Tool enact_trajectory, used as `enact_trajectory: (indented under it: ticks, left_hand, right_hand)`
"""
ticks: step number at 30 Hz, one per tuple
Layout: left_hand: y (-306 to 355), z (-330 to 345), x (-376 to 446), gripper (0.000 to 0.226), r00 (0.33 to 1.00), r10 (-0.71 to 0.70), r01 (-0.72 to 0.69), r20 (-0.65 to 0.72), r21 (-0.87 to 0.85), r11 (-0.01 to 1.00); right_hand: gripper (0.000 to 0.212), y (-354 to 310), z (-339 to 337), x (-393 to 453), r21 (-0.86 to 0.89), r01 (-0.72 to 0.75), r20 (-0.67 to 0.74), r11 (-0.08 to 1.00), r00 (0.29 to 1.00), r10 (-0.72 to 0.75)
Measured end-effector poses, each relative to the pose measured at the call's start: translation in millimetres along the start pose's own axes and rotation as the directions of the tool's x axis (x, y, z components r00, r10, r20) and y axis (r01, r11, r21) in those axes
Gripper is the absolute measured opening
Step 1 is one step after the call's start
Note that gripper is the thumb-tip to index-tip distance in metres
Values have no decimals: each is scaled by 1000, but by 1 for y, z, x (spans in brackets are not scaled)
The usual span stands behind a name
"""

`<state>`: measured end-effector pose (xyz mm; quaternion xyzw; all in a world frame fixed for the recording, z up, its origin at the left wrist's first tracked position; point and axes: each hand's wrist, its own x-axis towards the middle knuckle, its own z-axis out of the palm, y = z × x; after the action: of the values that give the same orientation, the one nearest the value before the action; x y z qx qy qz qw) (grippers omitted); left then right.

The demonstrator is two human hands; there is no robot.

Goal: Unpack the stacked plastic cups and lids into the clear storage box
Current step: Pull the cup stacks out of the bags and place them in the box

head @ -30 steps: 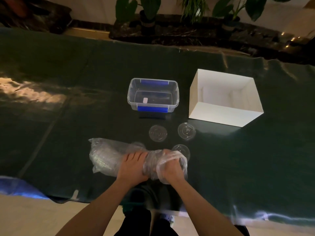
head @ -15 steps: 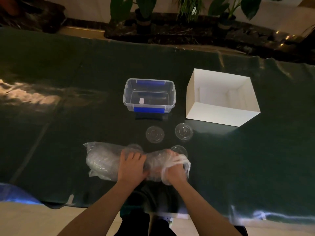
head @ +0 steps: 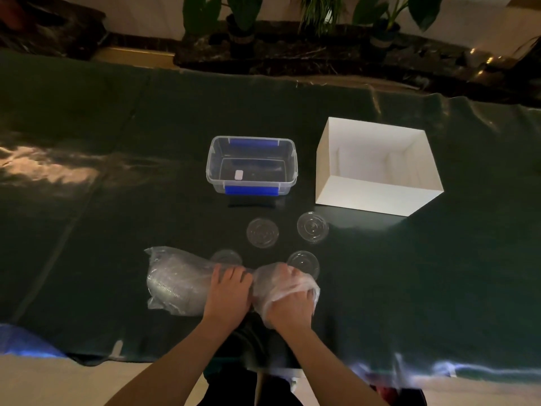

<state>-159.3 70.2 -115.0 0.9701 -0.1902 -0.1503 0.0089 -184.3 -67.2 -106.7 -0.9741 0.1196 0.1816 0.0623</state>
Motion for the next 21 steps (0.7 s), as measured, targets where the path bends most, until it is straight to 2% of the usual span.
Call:
enact_trajectory:
  ticks: [2, 6, 9, 12, 14, 15, 17, 19, 21]
  left_hand:
    - [-2, 1, 1, 40, 1000, 20, -20, 17, 2, 1000]
    - [-3, 5, -3, 46, 1000, 21, -21, -21, -10, 1000]
    - [-2, 6, -6, 45, 1000, 8, -8, -30, 5, 1000]
    - [0, 4, -5, 38, 999, -13, 14, -36, 28, 1000]
    - [1, 2, -3, 36, 999, -31, 32, -40, 35, 999]
    - [1, 2, -2, 36, 999, -37, 38, -36, 43, 998]
    - [1, 3, -1, 35, 999, -38, 40, -34, 57, 998]
    - [1, 3, 0, 35, 999, -42, 44, -33, 64, 997]
    - [2, 2, -1, 36, 998, -54, 56, -35, 62, 996]
  right_hand:
    - [20, -3, 0, 5, -39, -9, -6, 999, 1000, 8]
    - [4, -4, -5, 12, -161, 75, 17, 984, 997, -73]
    - [8, 2, -9, 10, -161, 144, -11, 976, 989, -148]
    - [8, 4, -21, 11, -284, 182, 162, 942, 977, -140]
    - [26, 12, -25, 8, -312, 176, 206, 933, 972, -115]
    - [36, 20, -23, 6, -308, 164, 176, 937, 978, -114]
    - [44, 40, -16, -1, -195, 157, 177, 968, 977, -123]
    - [44, 59, -13, -9, 92, 19, 255, 996, 966, -42]
    - [61, 76, -21, -17, 254, -69, 231, 965, 973, 9]
